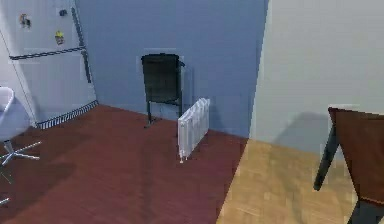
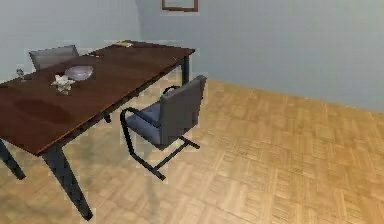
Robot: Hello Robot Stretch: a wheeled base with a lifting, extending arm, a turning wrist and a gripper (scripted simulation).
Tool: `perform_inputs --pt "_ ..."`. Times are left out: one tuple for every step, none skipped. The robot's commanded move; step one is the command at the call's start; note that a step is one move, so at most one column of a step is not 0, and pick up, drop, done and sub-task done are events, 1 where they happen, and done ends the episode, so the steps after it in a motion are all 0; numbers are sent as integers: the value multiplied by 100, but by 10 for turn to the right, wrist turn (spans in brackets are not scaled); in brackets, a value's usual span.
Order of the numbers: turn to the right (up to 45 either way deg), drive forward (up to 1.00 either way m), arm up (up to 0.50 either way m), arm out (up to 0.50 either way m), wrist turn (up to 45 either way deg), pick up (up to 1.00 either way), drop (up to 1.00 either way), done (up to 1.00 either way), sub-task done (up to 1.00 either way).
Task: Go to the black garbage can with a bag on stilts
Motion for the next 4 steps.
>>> perform_inputs --pt "0 100 0 0 0 0 0 0 0" --pt "0 30 0 0 0 0 0 0 0" --pt "-150 0 0 0 0 0 0 0 0" --pt "0 0 0 0 0 0 0 100 0"
